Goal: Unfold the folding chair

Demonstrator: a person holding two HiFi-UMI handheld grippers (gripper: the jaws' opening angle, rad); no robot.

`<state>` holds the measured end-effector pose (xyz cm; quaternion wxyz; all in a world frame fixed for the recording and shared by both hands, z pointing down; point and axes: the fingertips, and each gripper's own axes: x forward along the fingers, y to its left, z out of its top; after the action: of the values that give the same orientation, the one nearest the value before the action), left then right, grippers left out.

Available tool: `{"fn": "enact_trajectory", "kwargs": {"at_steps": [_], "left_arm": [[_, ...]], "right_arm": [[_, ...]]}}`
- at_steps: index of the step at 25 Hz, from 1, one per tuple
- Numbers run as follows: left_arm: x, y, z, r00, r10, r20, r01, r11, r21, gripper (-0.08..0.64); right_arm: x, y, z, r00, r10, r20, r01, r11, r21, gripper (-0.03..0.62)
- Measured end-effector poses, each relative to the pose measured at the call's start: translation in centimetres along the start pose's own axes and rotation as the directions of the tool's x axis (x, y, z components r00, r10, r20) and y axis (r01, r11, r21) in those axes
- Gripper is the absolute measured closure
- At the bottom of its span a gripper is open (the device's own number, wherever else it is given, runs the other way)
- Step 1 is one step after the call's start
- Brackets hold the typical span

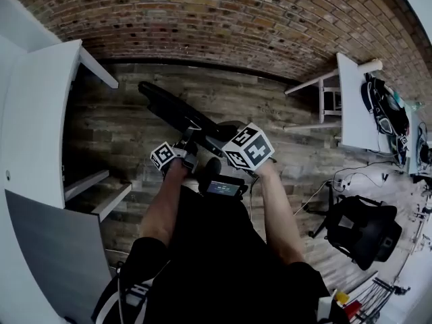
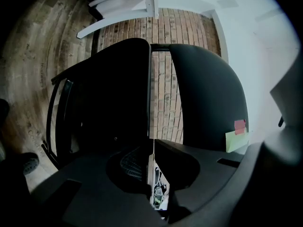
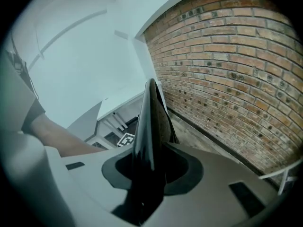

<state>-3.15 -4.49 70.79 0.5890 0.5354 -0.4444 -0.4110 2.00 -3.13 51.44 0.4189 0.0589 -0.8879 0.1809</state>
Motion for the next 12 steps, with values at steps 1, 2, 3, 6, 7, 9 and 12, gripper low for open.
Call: {"fn": "enact_trajectory", "kwargs": {"at_steps": [1,2,3,6,7,9,12], "left_arm": [[-0.1,-0.1,0.1,0.999,0.005,-0.034,-0.004,1.0,0.006,0.526],[-0.1,-0.2,0.1,0.998,0.001,-0.067,0.0,1.0,0.013,0.526],[-0.2,-0.2,0.0,0.995,-0.005,-0.1,0.007,1.0,0.017,0.525],[-0.5,0.1,-0.4,0.981,-0.01,-0.193,0.015,1.0,0.025,0.526],[-0.5,0.2,-0.5,0.975,-0.009,-0.223,0.016,0.999,0.029,0.526],[-0.3,0.3,-0.9,0.958,-0.005,-0.287,0.016,0.999,0.038,0.526],[0.3,0.1,-1.7,0.92,0.02,-0.392,0.004,0.998,0.062,0.525]], "right_arm": [[0.0,0.1,0.1,1.0,-0.021,0.012,0.02,0.999,0.027,0.477],[0.1,0.4,0.2,0.999,-0.041,0.022,0.04,0.998,0.055,0.479],[0.1,0.8,0.0,0.998,-0.061,0.028,0.059,0.995,0.082,0.479],[0.4,1.9,-0.6,0.992,-0.124,0.039,0.116,0.981,0.156,0.479],[0.4,2.1,-0.7,0.989,-0.145,0.043,0.135,0.974,0.18,0.479],[0.3,2.3,-1.0,0.982,-0.183,0.051,0.166,0.958,0.235,0.479],[-0.4,1.8,-1.6,0.97,-0.234,0.069,0.198,0.919,0.342,0.479]]}}
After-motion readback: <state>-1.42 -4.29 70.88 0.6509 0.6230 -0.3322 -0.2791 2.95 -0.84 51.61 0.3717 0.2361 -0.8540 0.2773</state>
